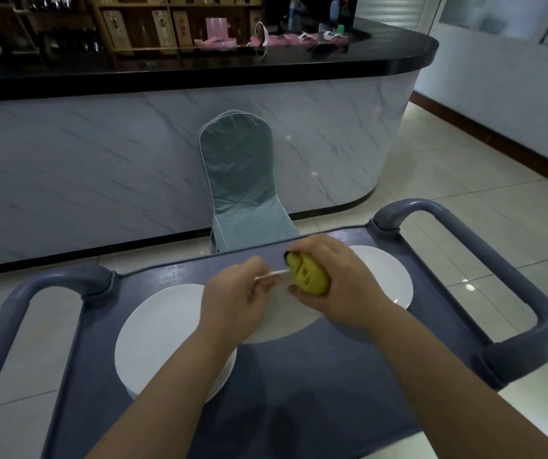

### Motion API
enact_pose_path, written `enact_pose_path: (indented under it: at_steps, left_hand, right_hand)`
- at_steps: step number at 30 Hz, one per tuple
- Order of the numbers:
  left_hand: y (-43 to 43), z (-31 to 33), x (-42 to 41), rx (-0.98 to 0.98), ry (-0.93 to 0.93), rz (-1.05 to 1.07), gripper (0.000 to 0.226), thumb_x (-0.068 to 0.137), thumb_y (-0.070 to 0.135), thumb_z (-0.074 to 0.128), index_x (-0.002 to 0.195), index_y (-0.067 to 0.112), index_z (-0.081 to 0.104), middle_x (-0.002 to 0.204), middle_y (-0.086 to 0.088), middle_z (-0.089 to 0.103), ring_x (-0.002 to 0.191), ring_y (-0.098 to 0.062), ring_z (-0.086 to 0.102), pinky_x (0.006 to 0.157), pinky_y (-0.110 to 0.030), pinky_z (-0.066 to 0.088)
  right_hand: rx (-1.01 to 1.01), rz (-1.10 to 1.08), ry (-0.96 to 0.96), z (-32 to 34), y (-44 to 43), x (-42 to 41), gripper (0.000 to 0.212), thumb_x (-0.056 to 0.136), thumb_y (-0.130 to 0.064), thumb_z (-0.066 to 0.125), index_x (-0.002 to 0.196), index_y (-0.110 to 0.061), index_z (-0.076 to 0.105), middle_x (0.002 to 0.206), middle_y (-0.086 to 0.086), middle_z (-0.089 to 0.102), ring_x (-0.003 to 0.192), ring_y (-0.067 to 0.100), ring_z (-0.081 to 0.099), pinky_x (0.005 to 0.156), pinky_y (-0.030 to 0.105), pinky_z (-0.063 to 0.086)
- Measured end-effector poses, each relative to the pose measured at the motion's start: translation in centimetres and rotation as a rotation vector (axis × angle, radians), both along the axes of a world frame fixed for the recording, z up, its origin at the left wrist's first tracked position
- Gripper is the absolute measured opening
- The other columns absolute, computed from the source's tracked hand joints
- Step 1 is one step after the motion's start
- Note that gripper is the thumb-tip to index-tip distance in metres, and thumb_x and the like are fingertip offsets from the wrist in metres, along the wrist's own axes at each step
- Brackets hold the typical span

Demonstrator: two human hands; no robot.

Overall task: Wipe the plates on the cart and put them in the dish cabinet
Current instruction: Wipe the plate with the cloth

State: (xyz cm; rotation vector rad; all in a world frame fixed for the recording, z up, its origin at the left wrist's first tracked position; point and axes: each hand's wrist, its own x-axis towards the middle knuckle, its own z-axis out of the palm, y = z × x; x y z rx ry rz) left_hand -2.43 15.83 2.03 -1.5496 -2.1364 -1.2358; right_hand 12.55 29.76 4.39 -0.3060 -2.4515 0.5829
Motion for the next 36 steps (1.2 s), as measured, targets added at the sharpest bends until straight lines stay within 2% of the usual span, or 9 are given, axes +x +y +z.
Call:
enact_pose_path:
  at_steps: [4,7,11,13,17,20,23,26,36]
  left_hand:
    - [-1.0,0.0,-0.2,0.295,-0.825,0.166,0.022,0.091,0.017,0.066,0.073,0.019,0.055,0.06,0.004,0.056,0.056,-0.003,0.049,0.054,-0.018,0.039]
    - [-0.8,-0.6,-0.2,0.327,-0.927,0.223,0.015,0.096,0.019,0.059,0.081,0.018,0.056,0.069,0.004,0.06,0.059,-0.003,0.052,0.057,-0.018,0.042]
    - [-0.9,-0.8,0.5,0.24,-0.758,0.147,0.014,0.1,0.026,0.05,0.089,0.031,0.057,0.078,0.018,0.062,0.07,0.003,0.055,0.061,-0.01,0.041]
    - [-0.8,-0.8,0.1,0.126,-0.543,0.129,0.015,0.098,0.035,0.042,0.094,0.03,0.056,0.082,0.016,0.06,0.076,-0.003,0.054,0.064,-0.018,0.041]
    - [0.0,-0.2,-1.7,-0.059,-0.191,0.119,0.027,0.095,0.038,0.046,0.106,0.016,0.055,0.092,0.005,0.058,0.081,-0.016,0.05,0.068,-0.029,0.033]
    - [0.6,0.7,-2.2,-0.128,-0.01,0.075,0.024,0.095,0.04,0.052,0.109,0.021,0.053,0.096,0.003,0.06,0.086,-0.019,0.051,0.068,-0.028,0.034]
    - [1.9,1.8,-1.2,-0.086,0.259,-0.049,0.023,0.094,0.04,0.047,0.103,0.022,0.06,0.089,-0.001,0.062,0.081,-0.024,0.056,0.058,-0.027,0.039]
    - [3.4,2.4,0.1,-0.047,0.466,-0.184,0.033,0.098,0.036,0.043,0.087,0.016,0.067,0.077,-0.001,0.061,0.067,-0.023,0.053,0.05,-0.031,0.041]
    - [4.7,2.3,1.0,-0.023,0.337,-0.127,0.026,0.091,0.03,0.056,0.072,0.013,0.053,0.066,0.002,0.053,0.061,-0.018,0.046,0.047,-0.027,0.028]
  right_hand:
    - [-0.533,-0.207,0.176,-1.4,1.1,2.3,0.051,0.071,-0.023,0.085,0.112,-0.034,0.057,0.104,-0.023,0.061,0.096,-0.001,0.059,0.077,0.011,0.047]
    - [-0.635,-0.251,0.231,-2.1,0.3,1.8,0.042,0.075,-0.012,0.083,0.104,-0.033,0.06,0.096,-0.029,0.062,0.089,-0.003,0.059,0.073,0.014,0.05]
    - [-0.627,-0.347,0.192,-3.0,0.9,1.4,0.029,0.078,-0.015,0.08,0.098,-0.027,0.063,0.089,-0.016,0.064,0.084,0.002,0.059,0.076,0.026,0.052]
    - [-0.624,-0.37,0.213,-3.3,0.9,1.5,0.025,0.078,-0.014,0.079,0.095,-0.026,0.064,0.087,-0.011,0.065,0.082,0.006,0.059,0.076,0.028,0.053]
    - [-0.606,-0.375,0.285,-3.4,0.2,1.9,0.029,0.079,-0.01,0.079,0.09,-0.031,0.062,0.087,-0.02,0.064,0.081,0.001,0.059,0.071,0.012,0.048]
    - [-0.536,-0.351,0.313,-3.0,0.1,2.4,0.032,0.079,-0.008,0.079,0.088,-0.033,0.06,0.088,-0.021,0.063,0.082,0.001,0.059,0.07,0.01,0.047]
    - [-0.399,-0.285,0.259,-2.5,0.0,2.3,0.017,0.078,-0.022,0.076,0.09,-0.025,0.065,0.082,-0.012,0.065,0.079,0.008,0.06,0.07,0.018,0.049]
    - [-0.266,-0.243,0.177,-2.3,0.1,2.0,0.022,0.077,-0.034,0.069,0.093,-0.02,0.067,0.084,-0.01,0.066,0.077,0.009,0.06,0.071,0.027,0.052]
    - [-0.09,-0.222,0.129,0.3,0.9,2.1,0.025,0.075,-0.026,0.072,0.098,-0.019,0.067,0.091,-0.007,0.063,0.082,0.006,0.055,0.072,0.019,0.047]
